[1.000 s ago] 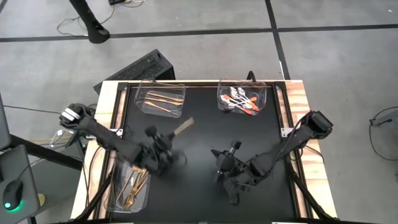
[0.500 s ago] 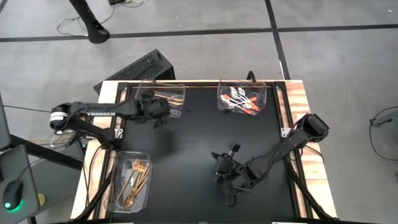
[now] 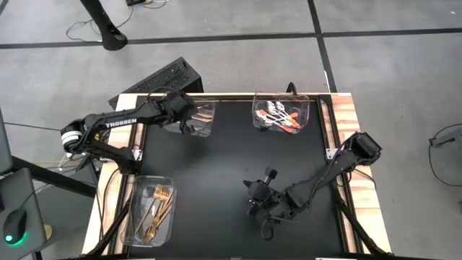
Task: Sort silverware by color (type)
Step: Put the gold table knife into the top left transparent bin
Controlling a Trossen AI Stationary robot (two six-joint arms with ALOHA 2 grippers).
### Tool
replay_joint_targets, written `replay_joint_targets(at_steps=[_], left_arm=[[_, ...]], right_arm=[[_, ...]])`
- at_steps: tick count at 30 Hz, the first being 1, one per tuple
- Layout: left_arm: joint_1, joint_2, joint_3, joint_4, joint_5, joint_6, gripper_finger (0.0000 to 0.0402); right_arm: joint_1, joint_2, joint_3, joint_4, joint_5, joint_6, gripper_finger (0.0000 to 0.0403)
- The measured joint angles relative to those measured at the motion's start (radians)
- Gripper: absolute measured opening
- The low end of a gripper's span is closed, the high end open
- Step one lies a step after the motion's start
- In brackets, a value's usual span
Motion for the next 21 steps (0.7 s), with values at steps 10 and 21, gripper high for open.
replay_joint_targets(at_steps=[10,21], left_arm=[[0.023,0.0,0.0,0.021,0.032,0.032,0.0027],[0.022,0.0,0.0,0.022,-0.017,-0.036,0.0147]], right_arm=[[0.035,0.0,0.0,0.011,0.0,-0.002,0.003],[0.046,0.0,0.0,0.002,0.001,-0.003,0.003]])
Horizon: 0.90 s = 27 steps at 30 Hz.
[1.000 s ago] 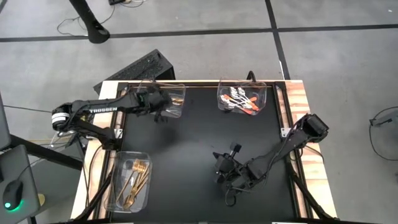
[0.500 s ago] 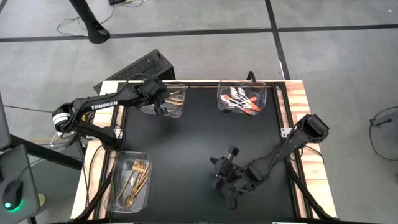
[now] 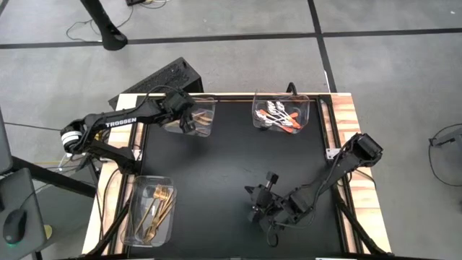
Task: Sort silverware by color (type)
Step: Put the gold table knife into the top left transparent bin, then return to Home Position
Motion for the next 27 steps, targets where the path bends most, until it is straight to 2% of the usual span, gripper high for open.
replay_joint_targets(at_steps=[3,5,11,18,23,27], left_arm=[[-0.011,-0.002,0.0,-0.001,-0.023,-0.072,0.0159],[-0.027,-0.012,0.0,0.004,-0.001,-0.109,0.0159],[-0.128,-0.054,0.0,0.07,0.018,-0.158,0.015],[-0.238,-0.108,0.001,0.085,-0.171,-0.183,0.0149],[-0.321,-0.166,0.001,0.104,-0.152,-0.275,0.0149],[-0.431,-0.198,0.001,0.129,-0.168,-0.352,0.0149]], right_arm=[[0.0,0.0,0.0,0.0,0.0,0.0,0.003],[0.0,0.0,0.0,-0.002,0.0,0.0,0.003],[-0.002,0.0,0.0,-0.008,0.0,0.0,0.003],[-0.002,0.0,0.0,-0.008,-0.009,0.0,0.003],[-0.002,0.0,-0.021,0.02,-0.02,-0.001,0.003],[-0.002,0.001,-0.049,0.035,-0.027,0.002,0.0031]])
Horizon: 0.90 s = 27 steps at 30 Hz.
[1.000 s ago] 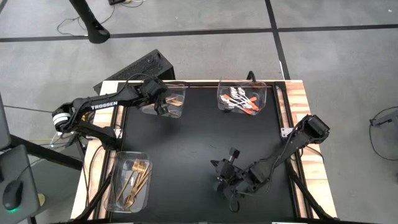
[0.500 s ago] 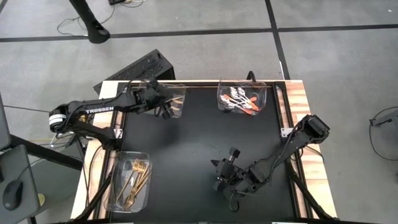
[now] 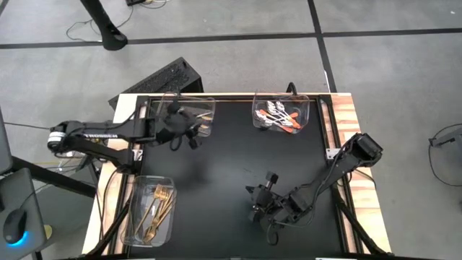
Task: Sort silverware by color (type)
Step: Return to Home Position
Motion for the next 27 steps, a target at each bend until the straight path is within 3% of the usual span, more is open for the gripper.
replay_joint_targets(at_steps=[13,16,23,27], left_arm=[[-0.372,0.034,-0.005,0.035,-0.296,-0.204,0.0149],[-0.442,0.037,-0.059,0.176,-0.37,-0.208,0.0148],[-0.493,0.068,-0.248,0.507,-0.263,-0.219,0.0149],[-0.491,0.114,-0.319,0.633,-0.184,-0.235,0.0149]], right_arm=[[-0.001,0.0,-0.016,0.045,-0.023,-0.026,0.0031],[-0.007,0.0,-0.016,0.043,-0.023,-0.049,0.0031],[-0.007,0.0,-0.015,-0.005,-0.03,-0.079,0.0031],[-0.007,0.0,-0.015,-0.076,-0.109,-0.067,0.0031]])
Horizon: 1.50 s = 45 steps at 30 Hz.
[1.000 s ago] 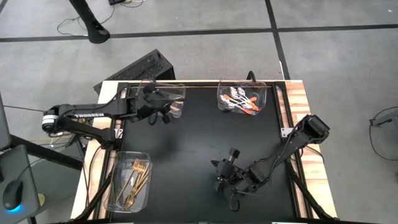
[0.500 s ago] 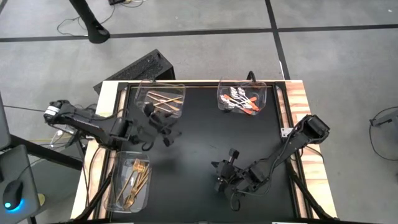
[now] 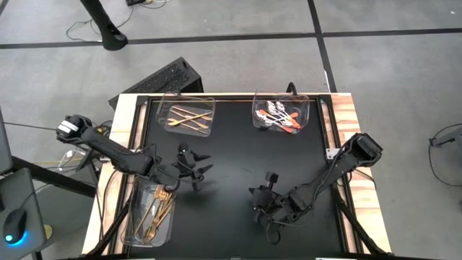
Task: Sort silverware by color (type)
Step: Return to Home Position
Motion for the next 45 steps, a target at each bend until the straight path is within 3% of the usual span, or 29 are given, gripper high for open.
replay_joint_targets(at_steps=[8,12,18,23,45], left_arm=[[0.006,0.158,-0.013,0.119,0.015,-0.006,0.0149],[0.029,0.257,0.021,0.208,0.067,0.072,0.0149],[0.057,0.372,0.103,0.252,0.079,0.139,0.0149],[0.063,0.372,0.156,0.178,0.072,0.14,0.0149],[0.061,0.341,0.166,0.151,0.025,0.109,0.0149]], right_arm=[[-0.007,0.0,0.0,0.001,-0.046,0.02,0.0031],[-0.023,0.0,0.0,0.028,-0.051,0.016,0.0031],[-0.074,0.0,0.0,0.04,-0.203,-0.073,0.0031],[-0.1,0.0,0.0,0.051,-0.23,-0.167,0.0031],[-0.055,0.0,0.0,-0.033,-0.249,-0.138,0.0026]])
